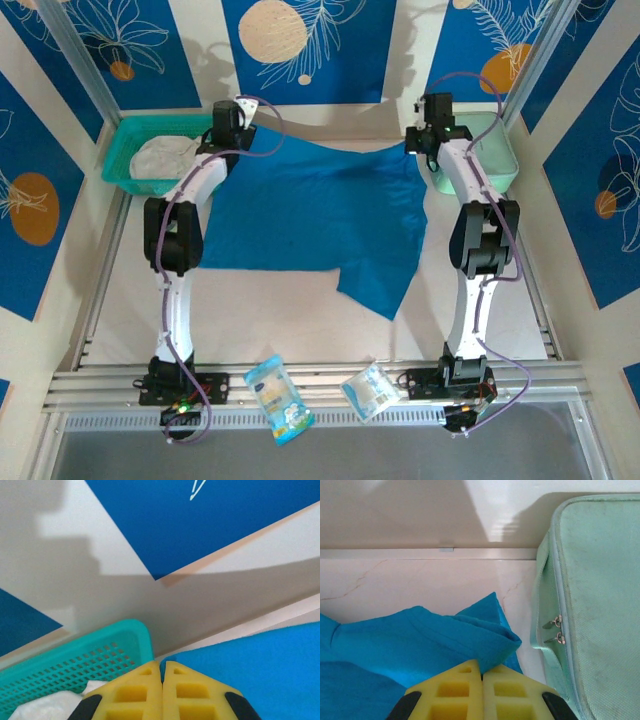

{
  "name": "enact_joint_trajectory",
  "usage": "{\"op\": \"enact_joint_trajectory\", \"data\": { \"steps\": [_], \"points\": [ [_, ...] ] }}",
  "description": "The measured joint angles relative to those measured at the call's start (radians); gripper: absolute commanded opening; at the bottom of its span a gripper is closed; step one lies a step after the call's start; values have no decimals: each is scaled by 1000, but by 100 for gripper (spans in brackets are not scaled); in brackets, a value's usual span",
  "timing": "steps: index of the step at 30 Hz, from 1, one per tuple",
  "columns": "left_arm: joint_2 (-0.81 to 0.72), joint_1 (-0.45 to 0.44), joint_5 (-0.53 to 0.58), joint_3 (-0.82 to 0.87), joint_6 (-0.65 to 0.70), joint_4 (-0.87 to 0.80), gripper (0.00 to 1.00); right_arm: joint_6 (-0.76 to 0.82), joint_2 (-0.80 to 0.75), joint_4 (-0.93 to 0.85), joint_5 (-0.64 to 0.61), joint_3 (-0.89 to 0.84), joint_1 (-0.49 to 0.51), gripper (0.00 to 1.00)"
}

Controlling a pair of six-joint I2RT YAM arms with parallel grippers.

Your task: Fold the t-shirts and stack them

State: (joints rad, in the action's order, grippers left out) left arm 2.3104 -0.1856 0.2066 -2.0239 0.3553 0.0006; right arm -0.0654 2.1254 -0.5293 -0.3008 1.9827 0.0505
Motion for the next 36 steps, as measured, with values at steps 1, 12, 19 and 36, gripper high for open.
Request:
{"op": "enact_joint_trajectory", "data": {
  "steps": [1, 12, 19, 36],
  "points": [
    [1, 0, -4, 1, 4, 11, 0, -7, -10, 3, 9, -12, -6, 0],
    [-18, 0, -33, 158, 52, 127, 0, -66, -121, 66, 114, -190, -10, 0],
    [-97, 0, -46, 252, 41, 120, 0, -98, -204, 100, 134, -367, 2, 0],
    [-1000, -2, -141, 355, -138, -191, 0, -72, -915, -72, 205, -105, 43, 0]
  ]
}}
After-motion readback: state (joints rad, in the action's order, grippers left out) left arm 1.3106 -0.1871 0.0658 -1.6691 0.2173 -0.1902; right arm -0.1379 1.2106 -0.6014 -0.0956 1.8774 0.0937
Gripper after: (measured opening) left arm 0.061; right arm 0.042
